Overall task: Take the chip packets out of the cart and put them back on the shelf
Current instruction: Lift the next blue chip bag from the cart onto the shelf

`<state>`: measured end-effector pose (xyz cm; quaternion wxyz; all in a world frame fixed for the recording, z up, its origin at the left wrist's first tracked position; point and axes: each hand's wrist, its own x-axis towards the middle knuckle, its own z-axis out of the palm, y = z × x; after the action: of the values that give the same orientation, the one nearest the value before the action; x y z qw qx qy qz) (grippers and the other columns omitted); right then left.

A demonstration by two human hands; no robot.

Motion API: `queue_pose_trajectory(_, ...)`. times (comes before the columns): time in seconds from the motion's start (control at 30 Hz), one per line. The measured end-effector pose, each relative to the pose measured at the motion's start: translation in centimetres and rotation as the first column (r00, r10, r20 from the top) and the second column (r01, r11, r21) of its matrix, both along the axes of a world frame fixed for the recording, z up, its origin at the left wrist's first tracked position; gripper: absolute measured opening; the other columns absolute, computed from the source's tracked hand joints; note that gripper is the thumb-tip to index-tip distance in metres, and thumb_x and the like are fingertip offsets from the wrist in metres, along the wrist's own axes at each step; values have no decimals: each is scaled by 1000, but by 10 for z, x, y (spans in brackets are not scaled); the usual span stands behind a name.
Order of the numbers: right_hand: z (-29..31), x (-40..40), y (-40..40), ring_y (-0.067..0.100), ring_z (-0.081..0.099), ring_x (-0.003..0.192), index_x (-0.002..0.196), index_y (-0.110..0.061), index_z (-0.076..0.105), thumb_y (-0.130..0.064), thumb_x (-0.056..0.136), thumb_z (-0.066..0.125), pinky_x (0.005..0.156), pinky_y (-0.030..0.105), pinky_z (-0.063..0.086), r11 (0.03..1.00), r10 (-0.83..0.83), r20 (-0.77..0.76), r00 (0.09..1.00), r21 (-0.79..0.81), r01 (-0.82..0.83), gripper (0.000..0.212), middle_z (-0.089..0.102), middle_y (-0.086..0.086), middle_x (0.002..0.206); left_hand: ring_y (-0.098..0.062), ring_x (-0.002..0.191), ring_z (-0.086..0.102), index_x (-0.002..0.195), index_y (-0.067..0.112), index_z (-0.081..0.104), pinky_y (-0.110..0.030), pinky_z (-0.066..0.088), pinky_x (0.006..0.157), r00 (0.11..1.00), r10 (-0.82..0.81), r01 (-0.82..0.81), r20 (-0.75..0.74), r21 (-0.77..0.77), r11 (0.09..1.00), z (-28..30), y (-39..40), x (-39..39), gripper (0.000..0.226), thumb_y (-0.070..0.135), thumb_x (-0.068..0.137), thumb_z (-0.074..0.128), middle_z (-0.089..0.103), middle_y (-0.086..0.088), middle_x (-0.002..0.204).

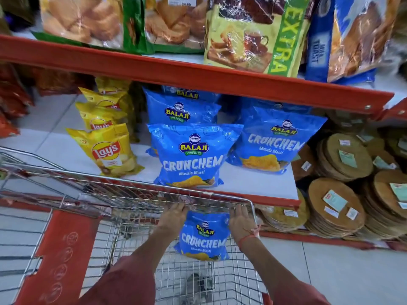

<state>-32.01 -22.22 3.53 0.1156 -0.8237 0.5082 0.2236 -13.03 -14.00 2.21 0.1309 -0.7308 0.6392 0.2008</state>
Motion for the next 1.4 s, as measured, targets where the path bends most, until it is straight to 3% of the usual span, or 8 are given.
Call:
queue_pose_trajectory(0.17, 2, -10, -2, 27, 63, 96, 99, -3, 61, -11, 90, 52, 81, 30, 51, 990, -133, 273, 953, 79, 116, 16, 48, 2, 68, -25, 113, 57, 117, 13, 55, -33, 48, 96, 941, 266, -276, -209, -19, 961, -5, 19, 13, 29, 10, 89, 54, 56, -12, 127)
queue_pose_trajectory(0.3, 26, -24, 11, -1, 48, 50, 72, -13, 71, -18, 82, 66, 47, 2, 28, 973, -218, 408, 887, 166, 163, 12, 57, -3, 58, -24, 92, 65, 105, 11, 63, -34, 51, 79, 863, 372, -405, -342, -30, 914, 9, 39, 18, 19, 18, 88, 57, 72, -10, 103)
queue_pose_trajectory(0.4, 51, -35, 25, -10, 49, 48, 79, -16, 76, -23, 77, 73, 57, 0, 40, 977, -210, 542, 813, 92, 192, 8, 74, -2, 69, -12, 67, 58, 96, 13, 66, -18, 40, 54, 825, 353, -446, -441, -126, 886, 26, 54, 19, 12, 18, 86, 61, 75, -6, 90)
queue_pose_trajectory(0.47, 68, -41, 30, 6, 63, 56, 80, -19, 76, -24, 74, 76, 65, 15, 53, 969, -234, 606, 760, 77, 236, 8, 78, 2, 74, -10, 65, 60, 92, 15, 65, -17, 39, 54, 816, 319, -463, -481, -217, 859, 39, 62, 21, 9, 20, 85, 63, 74, -2, 83)
queue_pose_trajectory(0.73, 153, -53, 15, 4, 63, 60, 76, -17, 70, -20, 77, 74, 56, -1, 41, 883, -176, 880, 441, -57, 466, 5, 69, -2, 72, 19, 71, 55, 82, 15, 63, 2, 38, 62, 786, 52, -477, -616, -549, 687, 142, 48, 14, 9, 16, 78, 72, 55, 28, 71)
queue_pose_trajectory(0.9, 191, -61, -3, 12, 67, 69, 77, -18, 68, -21, 79, 72, 63, 20, 51, 820, -108, 963, 246, -54, 570, 4, 74, 6, 80, 2, 73, 60, 85, 22, 61, -4, 40, 62, 808, -22, -447, -588, -638, 627, 203, 22, 7, 12, 28, 79, 69, 60, 24, 76)
queue_pose_trajectory(1.13, 240, -80, -35, -10, 59, 65, 79, -17, 67, -19, 83, 67, 57, 1, 40, 685, 56, 985, 166, -159, 711, 4, 67, 3, 70, 8, 70, 57, 89, 13, 63, 0, 41, 60, 770, -117, -443, -627, -659, 608, 240, -25, -28, 15, 23, 81, 69, 57, 16, 76)
queue_pose_trajectory(1.4, 210, -97, -108, 28, 64, 72, 85, -13, 68, -20, 84, 66, 68, 30, 45, 555, -124, 985, 118, -30, 831, 8, 72, 17, 81, -29, 67, 61, 96, 9, 61, -33, 46, 64, 766, -19, -449, -643, -556, 700, 214, -100, -73, 19, 23, 84, 65, 67, -11, 75)
